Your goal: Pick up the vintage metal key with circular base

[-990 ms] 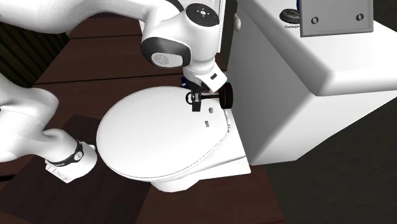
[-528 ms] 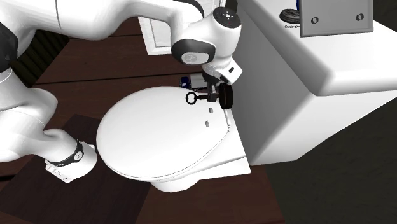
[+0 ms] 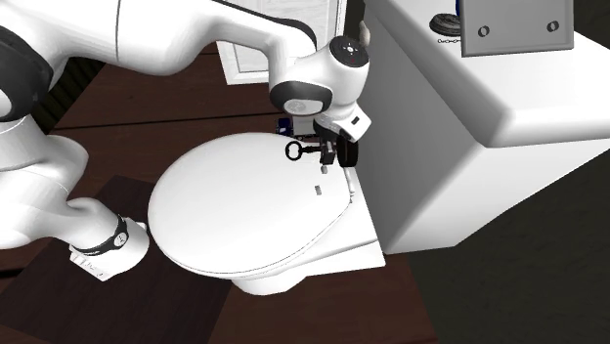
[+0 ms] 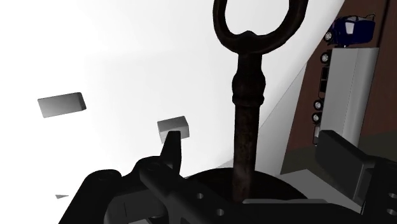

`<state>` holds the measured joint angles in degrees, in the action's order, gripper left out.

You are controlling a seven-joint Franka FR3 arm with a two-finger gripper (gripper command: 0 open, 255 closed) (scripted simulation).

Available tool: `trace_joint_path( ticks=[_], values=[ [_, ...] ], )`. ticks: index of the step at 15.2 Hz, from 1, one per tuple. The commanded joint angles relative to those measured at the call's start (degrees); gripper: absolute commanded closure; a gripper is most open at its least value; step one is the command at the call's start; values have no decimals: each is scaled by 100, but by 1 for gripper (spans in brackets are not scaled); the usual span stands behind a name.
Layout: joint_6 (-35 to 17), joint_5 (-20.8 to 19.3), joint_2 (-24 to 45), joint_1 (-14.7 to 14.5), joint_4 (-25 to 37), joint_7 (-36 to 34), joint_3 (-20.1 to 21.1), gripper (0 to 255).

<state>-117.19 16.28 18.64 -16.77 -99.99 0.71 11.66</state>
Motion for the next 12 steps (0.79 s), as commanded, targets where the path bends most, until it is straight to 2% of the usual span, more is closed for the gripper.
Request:
trace_joint_path(
  ticks=[1, 2, 12],
  values=[
    [-43, 5, 8, 0, -35, 15, 0, 0],
    [-44, 4, 9, -1, -34, 13, 1, 255],
    [21, 1, -20, 3, 4, -3, 0, 255]
  ],
)
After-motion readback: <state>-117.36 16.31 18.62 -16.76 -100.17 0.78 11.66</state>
